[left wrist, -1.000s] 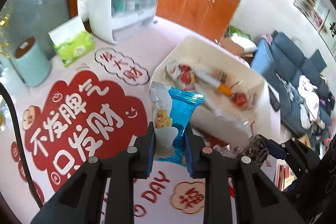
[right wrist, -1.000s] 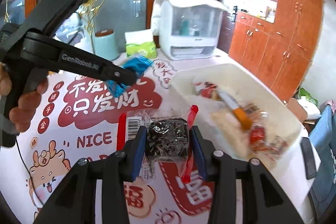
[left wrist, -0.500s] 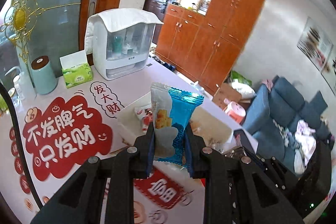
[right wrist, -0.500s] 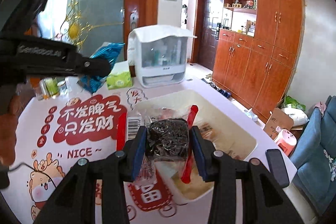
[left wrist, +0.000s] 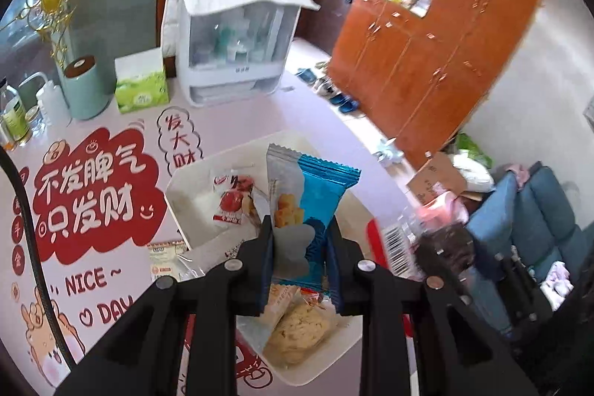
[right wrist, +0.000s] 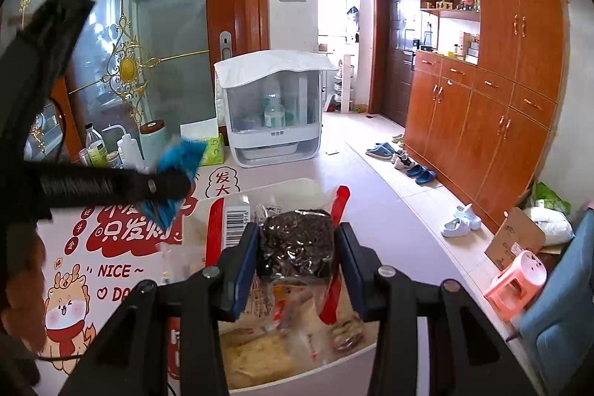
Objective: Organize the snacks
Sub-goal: 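Lift both packs over the white tray and open both tools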
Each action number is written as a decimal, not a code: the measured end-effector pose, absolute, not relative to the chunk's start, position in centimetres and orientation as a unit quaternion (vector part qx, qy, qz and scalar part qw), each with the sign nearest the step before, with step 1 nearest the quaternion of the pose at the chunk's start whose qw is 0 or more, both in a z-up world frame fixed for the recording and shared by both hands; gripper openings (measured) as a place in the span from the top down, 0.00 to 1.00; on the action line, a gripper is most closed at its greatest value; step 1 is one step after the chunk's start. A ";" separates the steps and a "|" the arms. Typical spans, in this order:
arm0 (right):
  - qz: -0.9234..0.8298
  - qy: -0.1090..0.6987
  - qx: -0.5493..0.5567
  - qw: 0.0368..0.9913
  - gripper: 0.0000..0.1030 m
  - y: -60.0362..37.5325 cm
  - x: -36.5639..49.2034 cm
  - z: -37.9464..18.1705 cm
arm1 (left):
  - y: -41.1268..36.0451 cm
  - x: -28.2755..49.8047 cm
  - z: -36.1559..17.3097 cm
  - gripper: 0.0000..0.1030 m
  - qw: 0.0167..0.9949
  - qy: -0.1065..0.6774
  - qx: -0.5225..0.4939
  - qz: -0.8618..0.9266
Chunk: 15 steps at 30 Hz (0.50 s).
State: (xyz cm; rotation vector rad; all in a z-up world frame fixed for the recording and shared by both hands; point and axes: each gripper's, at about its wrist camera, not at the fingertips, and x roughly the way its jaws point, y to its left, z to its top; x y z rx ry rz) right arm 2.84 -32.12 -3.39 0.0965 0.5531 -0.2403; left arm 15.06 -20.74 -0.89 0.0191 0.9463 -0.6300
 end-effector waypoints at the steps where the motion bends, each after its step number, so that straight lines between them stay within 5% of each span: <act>1: -0.116 0.274 0.049 0.953 0.58 -32.6 3.1 -3.5 | -21.5 15.2 -1.3 0.78 0.842 0.454 0.013 -0.290; 12: -0.106 0.323 0.039 0.940 0.56 -34.2 7.0 -6.6 | -23.9 18.2 -5.4 0.77 0.833 0.502 0.043 -0.228; 14: -0.095 0.351 0.024 0.931 0.55 -33.6 7.9 -8.0 | -23.9 18.6 -6.1 0.66 0.828 0.512 0.050 -0.222; 15: -0.093 0.360 0.019 0.928 0.53 -33.3 8.2 -8.6 | -23.9 18.7 -6.4 0.47 0.826 0.516 0.050 -0.222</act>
